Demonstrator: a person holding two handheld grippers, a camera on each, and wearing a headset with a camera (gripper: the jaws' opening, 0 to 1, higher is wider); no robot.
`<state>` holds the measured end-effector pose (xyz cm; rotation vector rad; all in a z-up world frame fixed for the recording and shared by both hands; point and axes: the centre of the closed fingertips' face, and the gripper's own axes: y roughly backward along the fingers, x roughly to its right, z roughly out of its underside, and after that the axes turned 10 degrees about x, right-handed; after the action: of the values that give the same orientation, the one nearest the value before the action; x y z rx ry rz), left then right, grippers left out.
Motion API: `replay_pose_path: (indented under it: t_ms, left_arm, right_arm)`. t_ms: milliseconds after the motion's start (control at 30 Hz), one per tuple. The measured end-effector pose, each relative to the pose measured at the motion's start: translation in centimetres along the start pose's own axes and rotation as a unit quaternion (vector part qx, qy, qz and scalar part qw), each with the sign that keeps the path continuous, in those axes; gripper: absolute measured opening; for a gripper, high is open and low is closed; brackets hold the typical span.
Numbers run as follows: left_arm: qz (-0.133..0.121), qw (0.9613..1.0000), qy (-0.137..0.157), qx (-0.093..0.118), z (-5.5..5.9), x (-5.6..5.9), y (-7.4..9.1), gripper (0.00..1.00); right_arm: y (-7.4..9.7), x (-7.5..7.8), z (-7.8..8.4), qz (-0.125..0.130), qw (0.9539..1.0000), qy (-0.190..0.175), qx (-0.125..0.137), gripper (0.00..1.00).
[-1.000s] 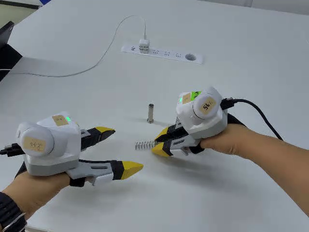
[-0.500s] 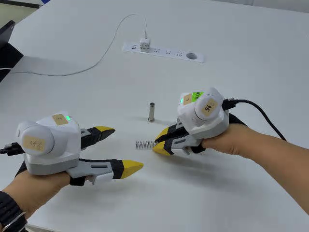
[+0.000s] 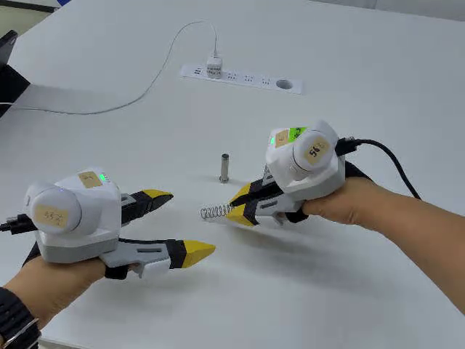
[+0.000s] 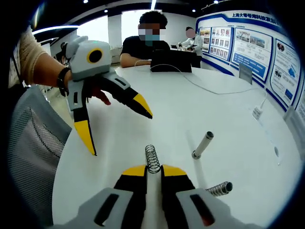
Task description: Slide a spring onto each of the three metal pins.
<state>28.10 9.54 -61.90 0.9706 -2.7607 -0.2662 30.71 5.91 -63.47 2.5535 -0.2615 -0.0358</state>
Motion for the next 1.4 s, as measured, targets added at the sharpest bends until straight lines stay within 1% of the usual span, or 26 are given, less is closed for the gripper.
replay_pose_path:
  t_ms: [300,600,967,1400]
  left_arm:
    - [0.0,1.0,0.0,0.003,-0.1,0.0,-0.1,0.7]
    - [0.001,1.0,0.0,0.006,-0.3,0.0,-0.2,0.7]
    - [0.002,1.0,-0.002,0.008,-0.4,0.2,-0.1,0.7]
    - [0.001,0.9999,-0.004,0.012,-0.6,0.0,0.0,0.71]
  right_arm:
    - [0.2,0.1,-1.3,0.002,0.9999,0.011,0.003,0.12]
    - [0.5,0.1,-1.9,0.004,0.9999,0.016,0.001,0.12]
    - [0.9,0.1,-2.2,0.008,0.9999,0.008,-0.002,0.12]
    - [1.7,0.1,-3.7,0.01,1.0,0.001,0.0,0.12]
